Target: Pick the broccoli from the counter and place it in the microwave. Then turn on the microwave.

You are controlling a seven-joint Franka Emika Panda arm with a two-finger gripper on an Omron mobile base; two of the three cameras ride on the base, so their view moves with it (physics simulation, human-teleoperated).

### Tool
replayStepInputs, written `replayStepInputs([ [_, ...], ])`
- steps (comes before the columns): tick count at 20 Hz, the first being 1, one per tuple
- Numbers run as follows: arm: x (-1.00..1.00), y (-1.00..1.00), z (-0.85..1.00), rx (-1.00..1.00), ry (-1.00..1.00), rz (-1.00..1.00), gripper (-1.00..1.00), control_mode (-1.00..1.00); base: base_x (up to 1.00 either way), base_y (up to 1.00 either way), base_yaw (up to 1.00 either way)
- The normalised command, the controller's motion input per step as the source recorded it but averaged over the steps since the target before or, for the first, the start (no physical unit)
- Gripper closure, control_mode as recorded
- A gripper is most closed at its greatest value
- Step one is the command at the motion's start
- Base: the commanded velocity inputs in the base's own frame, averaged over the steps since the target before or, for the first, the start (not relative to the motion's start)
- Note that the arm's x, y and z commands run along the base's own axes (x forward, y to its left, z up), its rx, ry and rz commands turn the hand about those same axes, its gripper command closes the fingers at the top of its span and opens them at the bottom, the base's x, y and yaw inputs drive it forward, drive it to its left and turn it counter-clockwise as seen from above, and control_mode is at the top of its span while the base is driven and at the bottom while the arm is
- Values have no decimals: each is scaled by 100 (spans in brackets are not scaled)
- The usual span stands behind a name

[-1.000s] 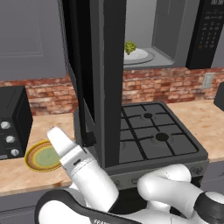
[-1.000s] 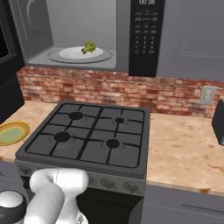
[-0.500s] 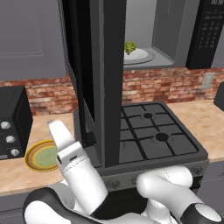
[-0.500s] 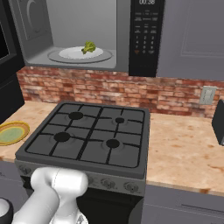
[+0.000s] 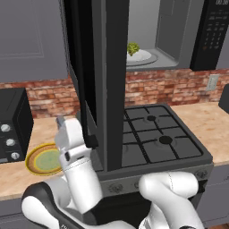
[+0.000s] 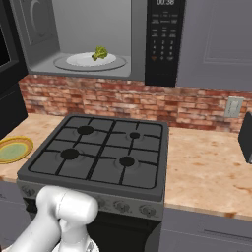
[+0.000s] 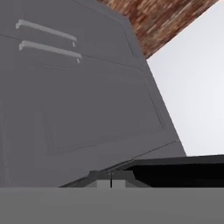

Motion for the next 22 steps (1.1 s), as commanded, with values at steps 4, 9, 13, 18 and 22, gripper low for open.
replayStepInputs([
  [4,-95,85,0,52,-15,-38,100,-100,0,0,0],
  [9,-99,89,5,50,-17,-38,100,-100,0,0,0],
  [13,-100,90,4,49,-19,-38,100,-100,0,0,0],
  [18,-100,86,0,49,-22,-38,100,-100,0,0,0],
  [22,-100,84,1,49,-25,-40,100,-100,0,0,0],
])
